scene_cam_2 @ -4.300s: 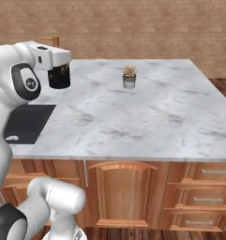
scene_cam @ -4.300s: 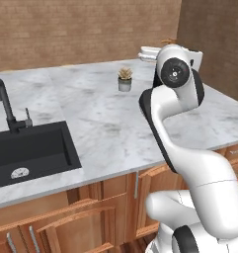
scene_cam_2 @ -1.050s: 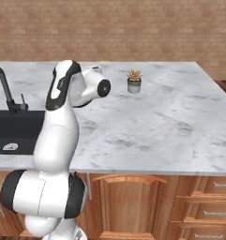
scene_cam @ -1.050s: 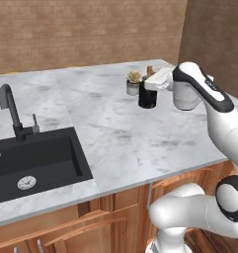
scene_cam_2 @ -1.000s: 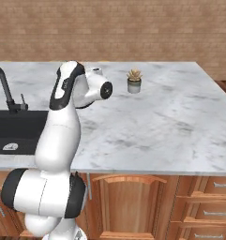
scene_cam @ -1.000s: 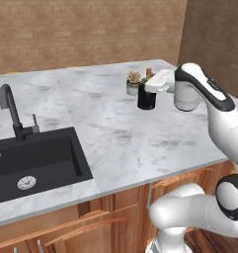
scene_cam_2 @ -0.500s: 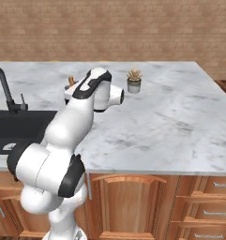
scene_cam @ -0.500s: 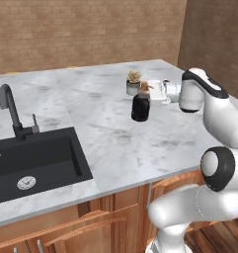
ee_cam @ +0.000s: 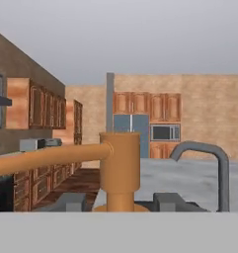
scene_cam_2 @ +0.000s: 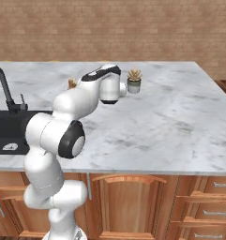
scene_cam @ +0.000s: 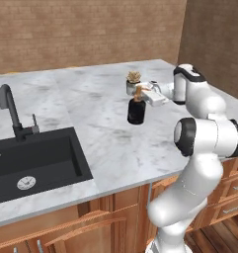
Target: Locate and retrieve the spray and soap dispenser from the cabinet. Place them next to the sink.
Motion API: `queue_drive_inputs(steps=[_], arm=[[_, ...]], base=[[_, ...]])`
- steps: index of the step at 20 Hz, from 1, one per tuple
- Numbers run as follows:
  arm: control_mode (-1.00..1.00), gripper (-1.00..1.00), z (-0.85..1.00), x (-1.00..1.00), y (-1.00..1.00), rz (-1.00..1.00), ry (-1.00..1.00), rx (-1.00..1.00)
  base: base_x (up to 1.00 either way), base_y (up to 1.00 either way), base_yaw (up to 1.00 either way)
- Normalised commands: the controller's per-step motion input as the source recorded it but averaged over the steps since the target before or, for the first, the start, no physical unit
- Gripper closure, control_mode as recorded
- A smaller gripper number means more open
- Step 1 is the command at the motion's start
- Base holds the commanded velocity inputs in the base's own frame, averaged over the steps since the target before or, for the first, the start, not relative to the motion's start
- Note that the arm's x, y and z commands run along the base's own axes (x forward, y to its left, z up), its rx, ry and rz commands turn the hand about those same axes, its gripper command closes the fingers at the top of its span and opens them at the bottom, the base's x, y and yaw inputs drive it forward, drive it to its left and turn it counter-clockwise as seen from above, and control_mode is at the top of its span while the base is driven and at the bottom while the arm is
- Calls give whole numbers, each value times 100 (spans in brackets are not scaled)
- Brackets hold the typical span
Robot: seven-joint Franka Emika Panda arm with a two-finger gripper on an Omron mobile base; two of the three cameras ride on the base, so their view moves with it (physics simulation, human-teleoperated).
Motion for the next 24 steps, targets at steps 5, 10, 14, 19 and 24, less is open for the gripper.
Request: queue_drive_inputs(steps=[5, 10, 14, 19, 24], arm=[[-100, 100, -23, 9, 17, 25, 0, 0], [-100, 100, -15, 13, 28, 21, 0, 4], [-100, 100, -13, 13, 23, 13, -2, 1], [-100, 100, -13, 20, 20, 0, -1, 0], [-100, 100, -23, 0, 36, -1, 1, 0]], base=[[0, 0, 0], [0, 0, 0], [0, 0, 0], [0, 0, 0], [0, 0, 0]])
